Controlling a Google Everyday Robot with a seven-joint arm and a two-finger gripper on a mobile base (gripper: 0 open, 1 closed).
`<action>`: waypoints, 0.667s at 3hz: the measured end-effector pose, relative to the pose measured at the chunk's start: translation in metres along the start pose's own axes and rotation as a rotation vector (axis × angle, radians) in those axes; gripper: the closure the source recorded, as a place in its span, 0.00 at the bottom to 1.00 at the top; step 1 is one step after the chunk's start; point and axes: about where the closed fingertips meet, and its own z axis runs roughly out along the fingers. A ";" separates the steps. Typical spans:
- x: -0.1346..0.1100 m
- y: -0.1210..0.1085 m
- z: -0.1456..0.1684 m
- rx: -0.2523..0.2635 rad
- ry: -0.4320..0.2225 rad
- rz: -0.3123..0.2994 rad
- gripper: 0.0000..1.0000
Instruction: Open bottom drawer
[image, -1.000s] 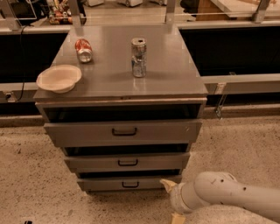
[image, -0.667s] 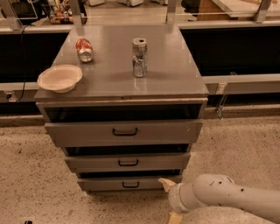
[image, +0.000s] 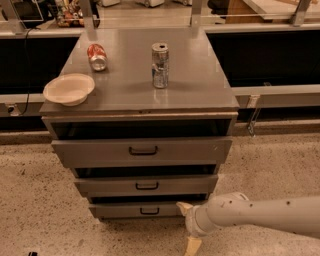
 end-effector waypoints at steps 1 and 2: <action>0.024 -0.017 0.053 0.023 -0.007 -0.022 0.00; 0.050 -0.030 0.098 0.050 -0.025 -0.024 0.00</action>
Offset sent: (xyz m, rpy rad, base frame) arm 0.0718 -0.0021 -0.1684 0.0507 -0.0858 -0.0141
